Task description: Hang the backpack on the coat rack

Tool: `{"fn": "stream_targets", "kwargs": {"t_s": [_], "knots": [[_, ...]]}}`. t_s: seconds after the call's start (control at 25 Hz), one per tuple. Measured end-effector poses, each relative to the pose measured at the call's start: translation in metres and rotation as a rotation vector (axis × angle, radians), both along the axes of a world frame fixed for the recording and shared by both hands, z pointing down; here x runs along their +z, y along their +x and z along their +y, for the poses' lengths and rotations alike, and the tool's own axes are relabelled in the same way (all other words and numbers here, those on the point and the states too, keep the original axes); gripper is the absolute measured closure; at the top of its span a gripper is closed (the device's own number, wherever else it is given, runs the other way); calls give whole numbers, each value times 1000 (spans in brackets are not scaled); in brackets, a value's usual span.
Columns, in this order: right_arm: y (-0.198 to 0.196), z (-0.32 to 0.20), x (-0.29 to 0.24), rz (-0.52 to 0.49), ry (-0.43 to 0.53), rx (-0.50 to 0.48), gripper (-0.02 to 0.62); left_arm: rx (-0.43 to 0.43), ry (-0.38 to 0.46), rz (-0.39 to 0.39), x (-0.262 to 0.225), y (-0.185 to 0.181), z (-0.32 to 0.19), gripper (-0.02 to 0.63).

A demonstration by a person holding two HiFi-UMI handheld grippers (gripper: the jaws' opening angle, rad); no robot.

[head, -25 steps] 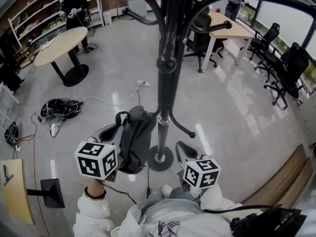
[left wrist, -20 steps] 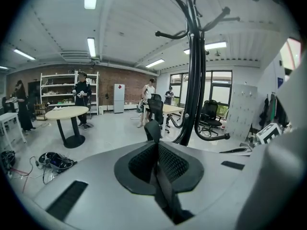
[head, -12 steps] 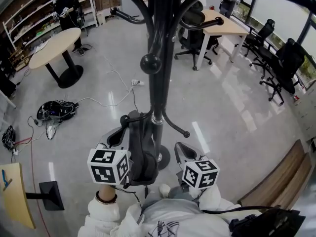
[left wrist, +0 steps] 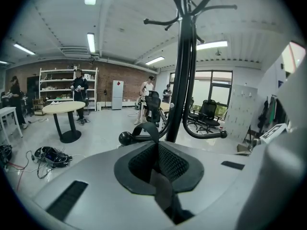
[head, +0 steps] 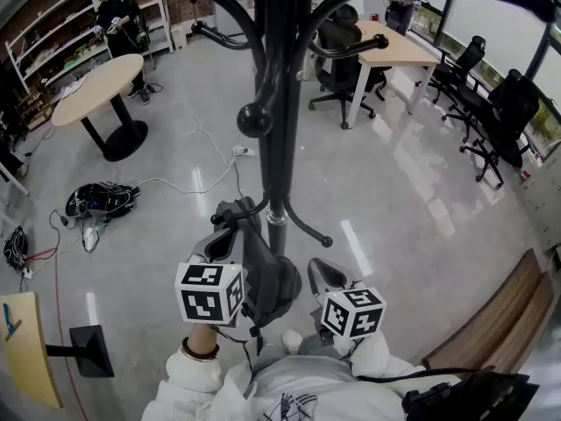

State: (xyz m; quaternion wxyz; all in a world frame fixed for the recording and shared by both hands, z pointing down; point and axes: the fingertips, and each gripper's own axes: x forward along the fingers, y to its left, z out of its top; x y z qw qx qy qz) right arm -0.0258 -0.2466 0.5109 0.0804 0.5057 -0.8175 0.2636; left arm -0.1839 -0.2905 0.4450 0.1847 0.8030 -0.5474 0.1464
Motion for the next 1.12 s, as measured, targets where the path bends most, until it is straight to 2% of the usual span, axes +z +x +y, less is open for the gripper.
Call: {"fn": "stream_targets", "kwargs": {"t_s": [0.8,1.12], "knots": [[31,8,9,-4,-17,55,581,-5,-37,-25,30,21,-16,592],[26,14,12,-7,-24,51,581,-9,-36,-18,37,24,-18,592]]}}
